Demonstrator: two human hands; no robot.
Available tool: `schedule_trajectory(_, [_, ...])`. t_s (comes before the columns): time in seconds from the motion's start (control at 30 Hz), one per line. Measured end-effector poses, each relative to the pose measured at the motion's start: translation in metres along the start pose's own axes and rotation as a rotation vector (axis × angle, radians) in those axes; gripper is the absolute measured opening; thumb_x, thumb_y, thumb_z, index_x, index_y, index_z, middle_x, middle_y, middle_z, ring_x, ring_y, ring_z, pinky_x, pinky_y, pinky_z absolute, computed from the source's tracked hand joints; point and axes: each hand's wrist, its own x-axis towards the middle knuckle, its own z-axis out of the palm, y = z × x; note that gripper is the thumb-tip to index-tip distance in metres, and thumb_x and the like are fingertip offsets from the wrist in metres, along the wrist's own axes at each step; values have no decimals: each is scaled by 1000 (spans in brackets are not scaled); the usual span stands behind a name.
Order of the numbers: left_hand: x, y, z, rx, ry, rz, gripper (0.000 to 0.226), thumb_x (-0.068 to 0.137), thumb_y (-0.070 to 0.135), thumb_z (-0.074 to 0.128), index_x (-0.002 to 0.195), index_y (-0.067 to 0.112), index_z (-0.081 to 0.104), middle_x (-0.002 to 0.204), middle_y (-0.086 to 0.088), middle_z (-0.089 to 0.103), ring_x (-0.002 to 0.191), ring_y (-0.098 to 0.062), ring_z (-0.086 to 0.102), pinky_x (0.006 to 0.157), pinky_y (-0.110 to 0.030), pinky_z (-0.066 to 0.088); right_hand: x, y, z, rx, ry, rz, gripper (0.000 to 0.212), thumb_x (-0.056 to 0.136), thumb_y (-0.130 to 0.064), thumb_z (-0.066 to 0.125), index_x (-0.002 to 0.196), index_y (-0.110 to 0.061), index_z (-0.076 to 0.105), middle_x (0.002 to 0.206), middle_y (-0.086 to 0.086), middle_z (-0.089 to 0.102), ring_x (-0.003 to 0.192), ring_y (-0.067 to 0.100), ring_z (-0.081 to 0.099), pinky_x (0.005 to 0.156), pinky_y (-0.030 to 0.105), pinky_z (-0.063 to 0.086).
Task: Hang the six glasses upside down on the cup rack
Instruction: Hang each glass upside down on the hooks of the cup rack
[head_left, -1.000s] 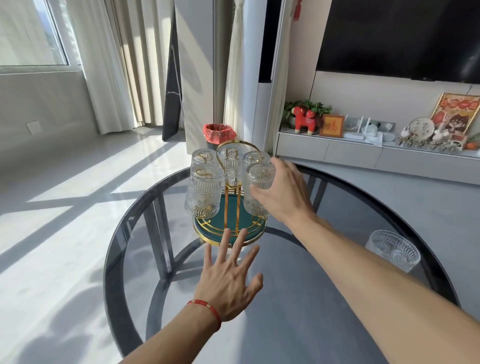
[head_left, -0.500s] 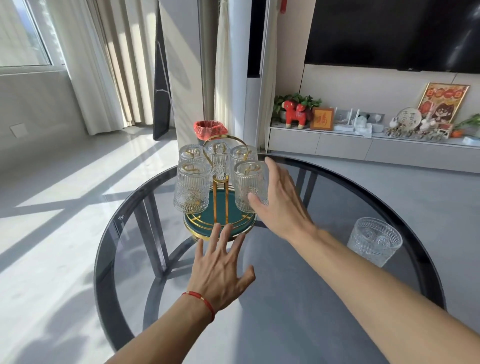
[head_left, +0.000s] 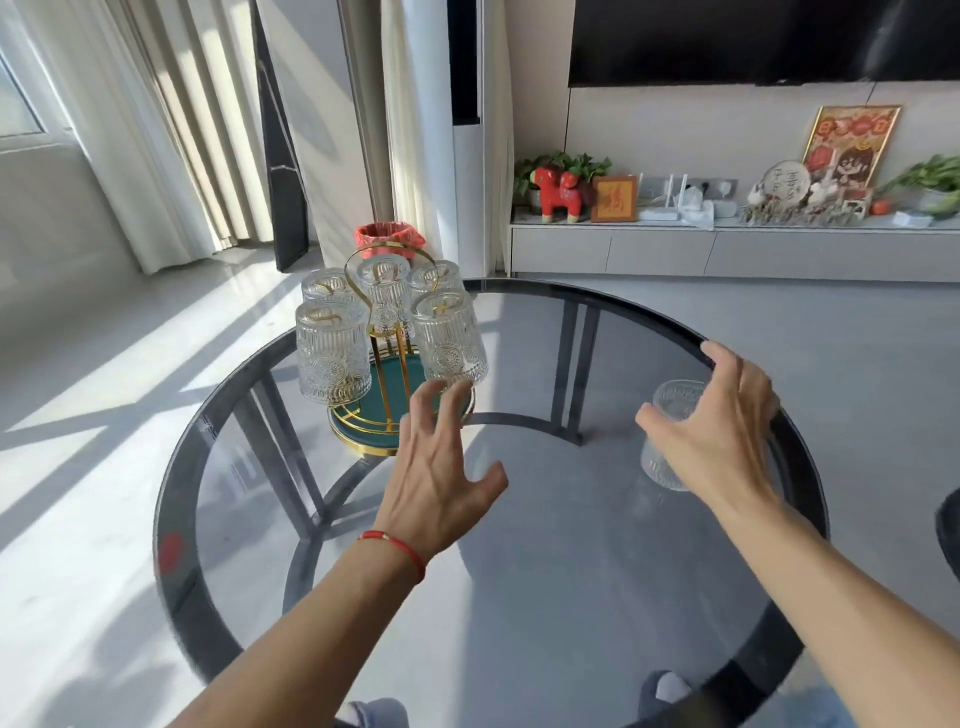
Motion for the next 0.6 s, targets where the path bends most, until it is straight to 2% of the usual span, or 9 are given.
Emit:
schedule_trajectory(0.1, [-1,5,1,-94,7,-33,82,74,19,80,146,15,40,145,-9,37,130,-26,41,111,-29,33,-4,18,7,328,-91,319,99,74,-34,80,153,-25,22,148,9,41,132,27,44,95,36,38])
schedule_trajectory(0.17, [-4,12,2,-160,-21,-52,80,77,18,79,146,14,40,143,-6,41,131,-23,44,112,-36,40,-5,22,8,401,-88,390,97,69,-35,85,149,-22,31,138,5,53,123,26,56,93,35,45])
schedule_trajectory(0.23, [-7,17,2,-170,-61,-48,77,80,20,77,147,15,40,144,-5,46,134,-23,45,114,-41,41,-5,21,4,388,-82,318,79,60,-41,88,127,-23,52,118,-2,65,110,22,65,86,32,51])
schedule_trajectory(0.27, [-9,20,3,-141,-83,-22,75,81,21,76,147,14,40,145,-4,48,136,-22,45,116,-36,37,-7,18,0,358,-104,242,72,57,-46,88,119,-28,56,111,-8,66,106,17,66,81,28,51])
schedule_trajectory(0.33, [-12,26,6,-93,-132,45,73,83,25,76,146,15,43,145,-3,51,135,-22,46,114,-25,33,-12,6,-7,314,-165,82,76,55,-57,86,120,-34,55,109,-18,65,100,4,64,78,18,46])
schedule_trajectory(0.37, [-13,32,7,-109,-159,62,73,83,27,77,147,16,43,145,-3,51,133,-21,48,113,-26,36,-16,-2,-10,332,-196,24,80,54,-64,84,122,-34,56,110,-18,67,100,1,65,78,16,46])
schedule_trajectory(0.47, [-14,48,9,-326,-236,19,86,81,34,83,151,23,34,142,1,53,120,-16,58,99,-38,53,-31,-29,-14,400,-346,-102,84,53,-78,79,123,-36,59,109,-12,74,100,3,69,84,28,56])
schedule_trajectory(0.53, [-14,54,6,-461,-218,-17,93,75,40,86,150,28,32,131,5,61,107,-12,65,85,-32,58,-41,-42,-11,422,-441,-168,81,53,-81,78,120,-39,60,106,-12,75,99,4,71,87,36,58])
schedule_trajectory(0.6, [-14,52,1,-495,-129,-50,85,67,45,87,138,28,42,119,8,67,100,-11,67,78,-28,58,-49,-54,-7,473,-543,-206,83,54,-86,74,120,-39,61,108,-9,75,104,7,71,92,42,56])
